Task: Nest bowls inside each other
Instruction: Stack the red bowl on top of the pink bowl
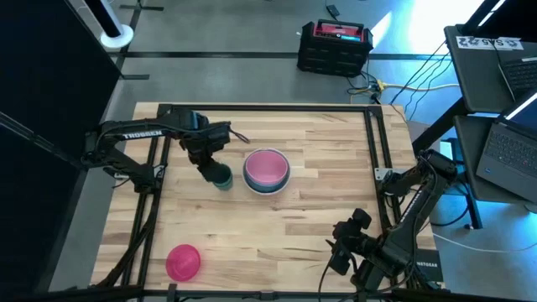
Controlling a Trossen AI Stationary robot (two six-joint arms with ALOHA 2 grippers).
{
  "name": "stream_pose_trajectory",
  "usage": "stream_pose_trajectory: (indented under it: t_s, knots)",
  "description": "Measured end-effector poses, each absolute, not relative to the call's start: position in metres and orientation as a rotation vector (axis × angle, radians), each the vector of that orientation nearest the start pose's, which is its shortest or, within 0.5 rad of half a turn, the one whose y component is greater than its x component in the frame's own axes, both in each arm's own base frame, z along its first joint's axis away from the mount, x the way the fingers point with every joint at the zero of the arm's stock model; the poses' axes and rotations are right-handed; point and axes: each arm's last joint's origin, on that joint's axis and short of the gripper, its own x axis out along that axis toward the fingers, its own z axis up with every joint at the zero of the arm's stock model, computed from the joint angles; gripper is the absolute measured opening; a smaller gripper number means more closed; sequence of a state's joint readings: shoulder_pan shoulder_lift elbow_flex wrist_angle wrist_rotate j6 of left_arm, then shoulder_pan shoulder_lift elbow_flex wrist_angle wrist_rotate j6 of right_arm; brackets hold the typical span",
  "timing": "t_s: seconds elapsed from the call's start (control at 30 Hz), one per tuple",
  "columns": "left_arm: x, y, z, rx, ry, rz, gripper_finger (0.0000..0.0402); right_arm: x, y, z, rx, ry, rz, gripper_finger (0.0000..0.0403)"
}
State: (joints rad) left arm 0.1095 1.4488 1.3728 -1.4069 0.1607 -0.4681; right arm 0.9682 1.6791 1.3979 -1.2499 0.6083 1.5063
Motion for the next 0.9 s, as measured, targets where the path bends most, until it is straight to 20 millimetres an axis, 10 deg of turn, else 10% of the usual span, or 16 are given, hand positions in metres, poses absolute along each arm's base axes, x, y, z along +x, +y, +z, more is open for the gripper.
stream_pose_trajectory:
  t_s: [0.1,0.5,0.9]
  knots:
    - [0.244,0.008,0.317,-0.542,1.465,0.26,0.008,0.186,0.241,0.264,0.264,0.936,-0.503,0.0223]
    - [0.212,-0.161,0.304,-0.282,1.526,0.034,0.008,0.188,0.243,0.264,0.171,0.949,-0.432,0.0223]
    - [0.204,-0.197,0.261,-0.108,1.579,0.072,0.008,0.189,0.245,0.265,0.156,0.957,-0.394,0.0223]
